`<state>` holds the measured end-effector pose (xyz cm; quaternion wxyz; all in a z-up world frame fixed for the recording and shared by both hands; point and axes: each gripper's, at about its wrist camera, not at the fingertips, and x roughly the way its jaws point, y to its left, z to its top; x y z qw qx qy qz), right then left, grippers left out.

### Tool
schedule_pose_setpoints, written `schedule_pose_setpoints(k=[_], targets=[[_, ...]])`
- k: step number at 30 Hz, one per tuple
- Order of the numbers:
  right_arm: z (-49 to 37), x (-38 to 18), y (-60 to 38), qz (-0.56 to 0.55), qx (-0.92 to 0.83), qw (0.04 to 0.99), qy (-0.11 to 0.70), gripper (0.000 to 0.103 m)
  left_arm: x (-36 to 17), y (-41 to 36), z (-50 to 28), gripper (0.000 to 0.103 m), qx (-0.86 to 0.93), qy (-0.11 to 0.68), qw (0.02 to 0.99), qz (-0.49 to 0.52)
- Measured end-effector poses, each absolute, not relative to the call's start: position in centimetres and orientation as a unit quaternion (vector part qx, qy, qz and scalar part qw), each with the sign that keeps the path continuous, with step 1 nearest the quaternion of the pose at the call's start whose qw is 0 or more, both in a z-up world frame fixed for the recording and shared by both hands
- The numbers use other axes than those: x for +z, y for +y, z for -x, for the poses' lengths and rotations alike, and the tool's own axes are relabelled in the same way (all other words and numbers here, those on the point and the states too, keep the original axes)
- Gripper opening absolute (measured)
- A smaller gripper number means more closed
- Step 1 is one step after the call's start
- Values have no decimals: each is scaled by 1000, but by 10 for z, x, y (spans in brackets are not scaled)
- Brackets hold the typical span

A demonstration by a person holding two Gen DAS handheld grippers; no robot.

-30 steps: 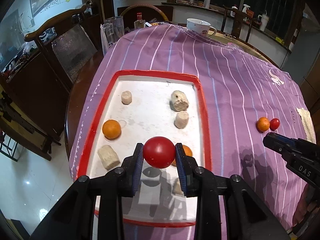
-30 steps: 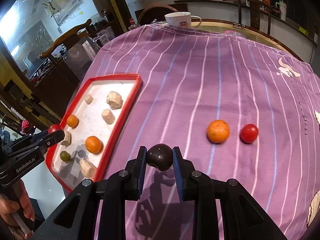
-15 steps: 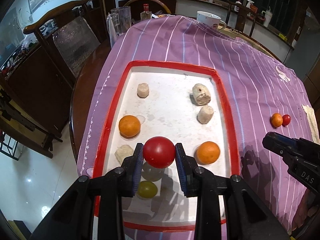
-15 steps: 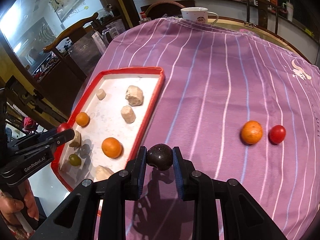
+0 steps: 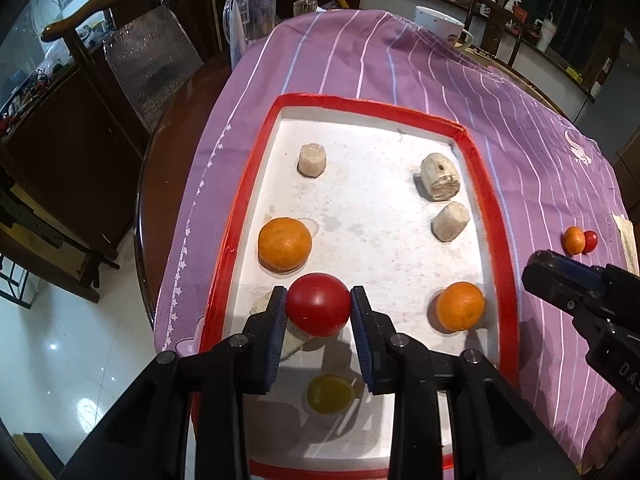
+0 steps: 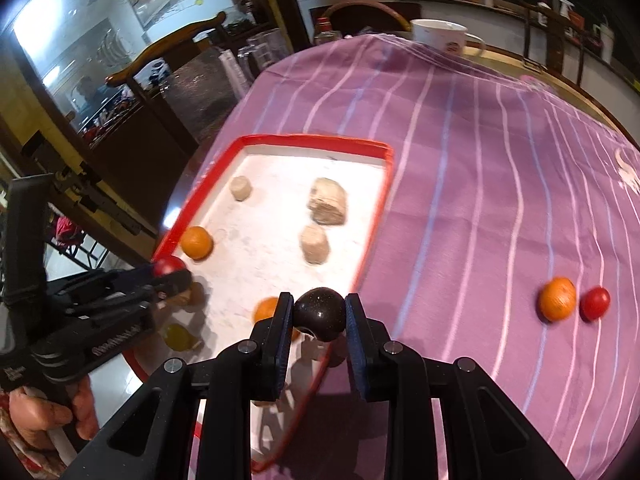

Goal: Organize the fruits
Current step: 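Carry the tomato and plum into the tray and open both tools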

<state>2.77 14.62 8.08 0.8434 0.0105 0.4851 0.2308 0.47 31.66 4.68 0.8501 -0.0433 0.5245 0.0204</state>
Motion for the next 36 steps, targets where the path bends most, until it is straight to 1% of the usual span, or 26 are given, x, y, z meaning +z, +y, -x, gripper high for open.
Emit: schedule_pose_setpoints(k=[10, 18, 25, 27, 29, 31, 36], targets=[[-50, 73, 176, -6, 242, 837, 491, 28, 40, 328, -15, 31, 13, 524, 850, 54], [-60, 59, 183, -12, 246, 827, 506, 30, 33, 338, -34, 31, 0, 532, 841, 95], [-61, 58, 183, -11, 253, 826, 504, 30, 26, 337, -41, 31, -6, 542, 832, 121], [-61, 59, 182, -11, 252, 827, 502, 30, 28, 337, -41, 34, -8, 540, 832, 125], [-61, 59, 180, -13, 252, 827, 502, 30, 32, 337, -39, 45, -7, 535, 835, 128], [-61, 59, 179, -16, 252, 827, 502, 30, 38, 339, -36, 49, -5, 527, 839, 132], [-60, 62, 172, -23, 251, 828, 501, 30, 48, 344, -29, 53, 1, 520, 842, 144]])
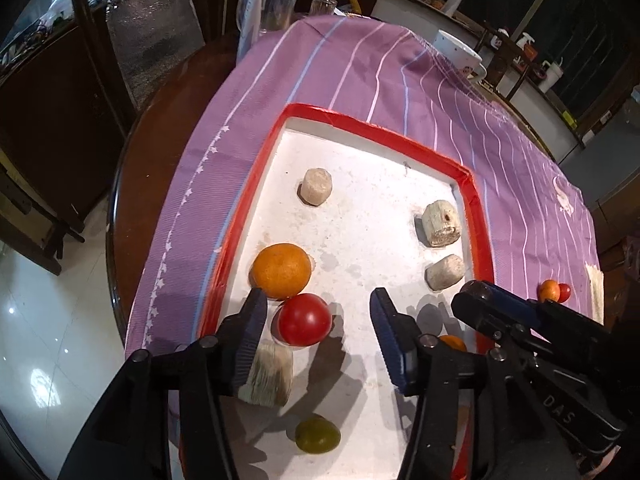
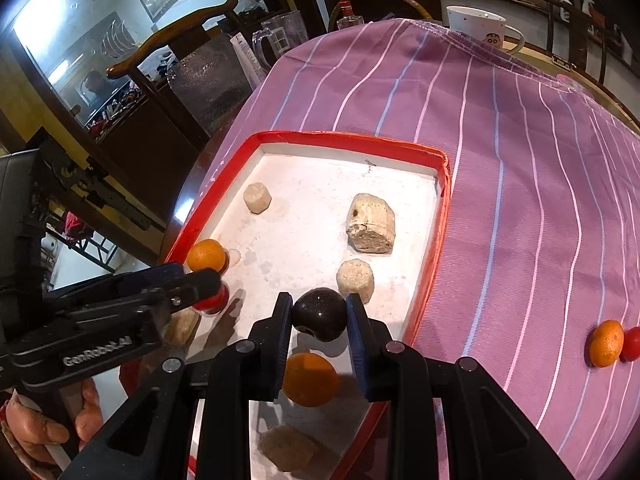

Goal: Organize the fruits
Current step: 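Carry the tomato and plum into the tray and open both tools, then withdraw both tools and move toward the last tangerine and tomato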

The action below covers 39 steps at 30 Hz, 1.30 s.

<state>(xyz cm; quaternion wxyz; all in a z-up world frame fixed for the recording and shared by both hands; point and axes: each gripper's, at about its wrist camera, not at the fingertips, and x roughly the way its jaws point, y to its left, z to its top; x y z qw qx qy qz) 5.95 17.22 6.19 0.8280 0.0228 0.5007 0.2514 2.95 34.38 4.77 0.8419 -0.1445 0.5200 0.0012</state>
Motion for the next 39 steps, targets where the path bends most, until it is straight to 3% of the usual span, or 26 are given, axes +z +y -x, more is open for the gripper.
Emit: schedule_pose_setpoints(k=[8, 18, 39], targets=[[-52, 73, 164, -29, 260, 832, 489, 42, 61, 347, -12, 60, 18, 511, 844, 161], [-34, 95, 116, -71, 229, 848, 472, 44, 85, 321, 9, 60, 37, 492, 862, 117], [12, 122, -34, -148, 165, 872, 437, 45, 154, 162, 46, 66, 32, 431, 901, -43]])
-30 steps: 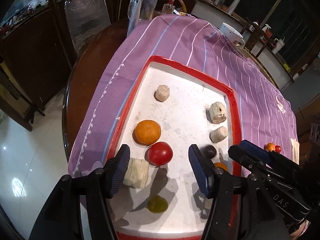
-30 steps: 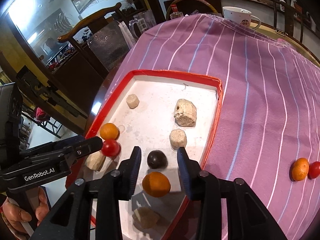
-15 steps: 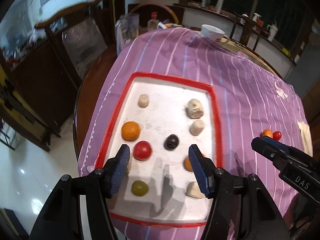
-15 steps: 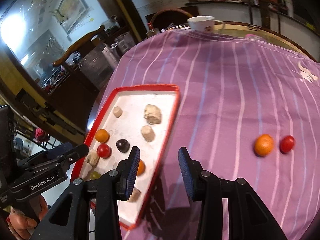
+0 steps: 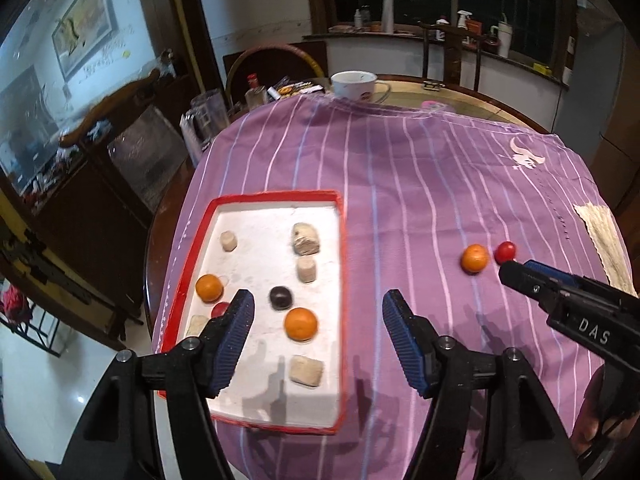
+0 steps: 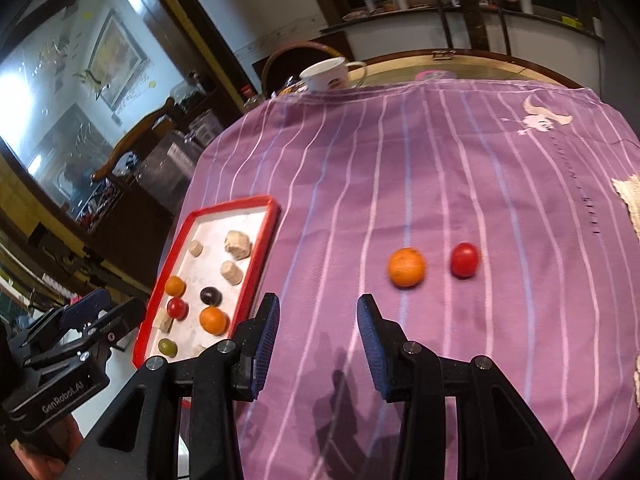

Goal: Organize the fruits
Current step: 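Withdraw both tools and move toward the last tangerine and tomato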

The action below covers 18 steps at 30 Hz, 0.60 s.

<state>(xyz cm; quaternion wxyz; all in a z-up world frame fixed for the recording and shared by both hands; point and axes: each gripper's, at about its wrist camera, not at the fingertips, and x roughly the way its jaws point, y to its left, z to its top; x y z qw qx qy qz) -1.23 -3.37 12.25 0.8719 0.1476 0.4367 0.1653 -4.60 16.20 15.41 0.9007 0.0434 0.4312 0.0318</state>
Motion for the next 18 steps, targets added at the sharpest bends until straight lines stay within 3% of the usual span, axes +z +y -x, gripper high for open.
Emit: schedule_pose_setpoints(k=[18], targets=[[26, 121, -98, -161, 155, 872, 435, 45, 157, 104, 63, 69, 32, 434, 899, -56]])
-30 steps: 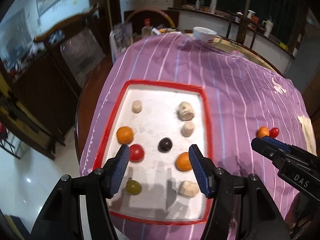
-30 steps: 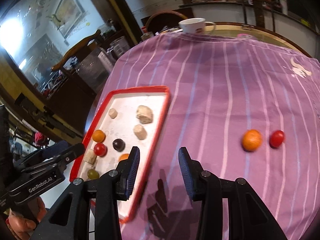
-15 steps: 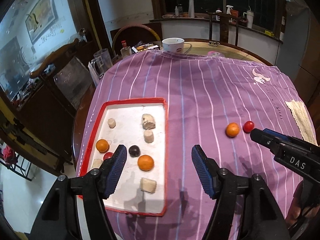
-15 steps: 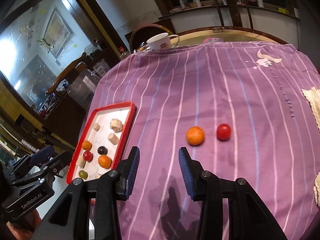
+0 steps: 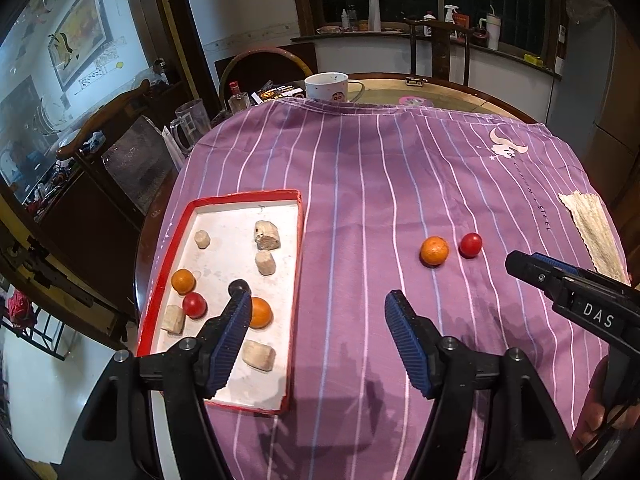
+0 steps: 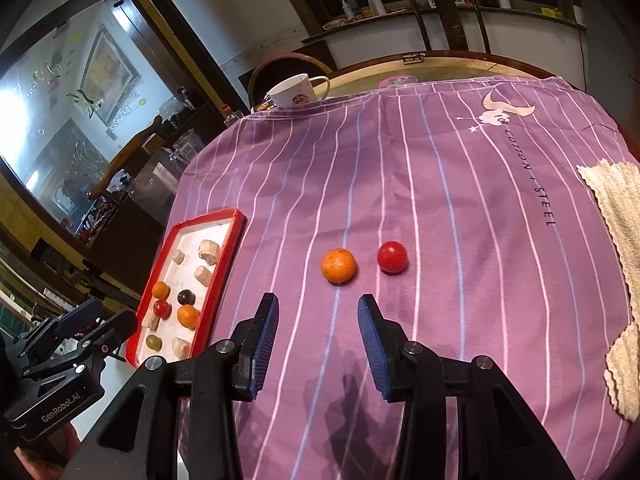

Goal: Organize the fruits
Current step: 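Withdraw both tools and move toward the last tangerine and tomato, then grasp the tangerine with the left tool while the right tool grasps the red tomato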

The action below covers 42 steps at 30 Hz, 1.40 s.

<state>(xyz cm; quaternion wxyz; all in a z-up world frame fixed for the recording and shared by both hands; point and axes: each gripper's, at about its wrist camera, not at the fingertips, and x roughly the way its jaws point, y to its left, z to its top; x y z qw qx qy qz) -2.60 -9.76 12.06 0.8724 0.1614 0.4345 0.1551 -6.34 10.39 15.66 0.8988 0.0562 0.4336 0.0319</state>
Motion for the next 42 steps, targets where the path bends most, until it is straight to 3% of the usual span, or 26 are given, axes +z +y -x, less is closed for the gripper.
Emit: schedule_pose_setpoints(k=[12, 38, 42], targets=[[23, 107, -112, -155, 149, 867, 450, 46, 145, 96, 55, 71, 26, 449, 893, -36], [-79, 37, -87, -13, 162, 860, 483, 45, 44, 71, -30, 71, -48, 523, 851, 12], [-83, 26, -86, -13, 162, 856, 491, 36, 38, 65, -40, 71, -62, 527, 848, 9]])
